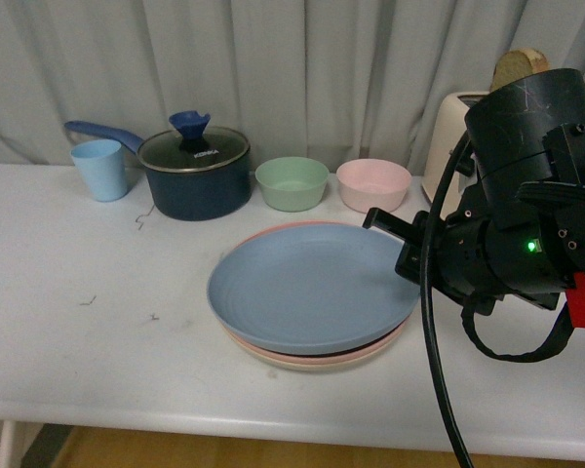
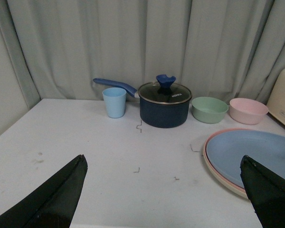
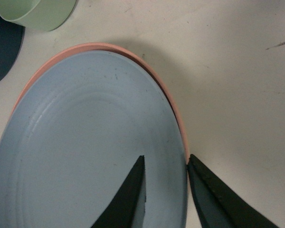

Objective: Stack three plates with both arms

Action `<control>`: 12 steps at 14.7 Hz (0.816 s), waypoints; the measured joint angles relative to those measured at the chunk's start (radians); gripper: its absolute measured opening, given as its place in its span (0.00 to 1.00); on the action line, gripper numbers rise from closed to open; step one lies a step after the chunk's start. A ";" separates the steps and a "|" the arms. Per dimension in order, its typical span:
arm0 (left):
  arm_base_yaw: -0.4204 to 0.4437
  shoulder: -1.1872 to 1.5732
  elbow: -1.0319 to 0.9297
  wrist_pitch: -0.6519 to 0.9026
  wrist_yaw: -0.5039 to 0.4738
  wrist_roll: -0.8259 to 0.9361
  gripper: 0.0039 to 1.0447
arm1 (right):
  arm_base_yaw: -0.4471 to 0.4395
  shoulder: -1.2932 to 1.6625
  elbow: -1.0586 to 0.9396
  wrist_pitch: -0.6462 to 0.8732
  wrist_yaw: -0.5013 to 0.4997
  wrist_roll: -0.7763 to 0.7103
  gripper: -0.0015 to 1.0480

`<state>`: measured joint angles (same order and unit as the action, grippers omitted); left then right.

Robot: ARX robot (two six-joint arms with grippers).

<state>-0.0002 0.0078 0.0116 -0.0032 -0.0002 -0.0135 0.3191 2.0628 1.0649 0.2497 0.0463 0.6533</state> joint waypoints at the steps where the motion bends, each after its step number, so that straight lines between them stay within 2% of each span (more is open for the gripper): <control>1: 0.000 0.000 0.000 0.000 0.000 0.000 0.94 | -0.005 0.000 0.000 0.005 -0.002 0.005 0.33; 6: 0.000 0.000 0.000 0.000 0.000 0.000 0.94 | -0.006 -0.100 -0.056 0.085 0.000 0.018 0.89; 7: 0.000 0.000 0.000 0.000 0.000 0.000 0.94 | -0.005 -0.141 -0.061 0.103 0.020 0.017 0.96; 8: 0.000 0.000 0.000 0.000 0.000 0.000 0.94 | -0.003 -0.180 -0.064 0.107 0.029 0.016 0.93; 11: 0.000 0.000 0.000 0.000 0.000 0.000 0.94 | 0.005 -0.235 -0.081 0.145 0.076 -0.004 0.94; 12: 0.000 0.000 0.000 0.000 0.000 0.000 0.94 | 0.009 -0.236 -0.120 0.303 0.136 -0.070 0.90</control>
<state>-0.0002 0.0078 0.0116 -0.0036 0.0002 -0.0139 0.3279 1.8267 0.9451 0.5526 0.1822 0.5831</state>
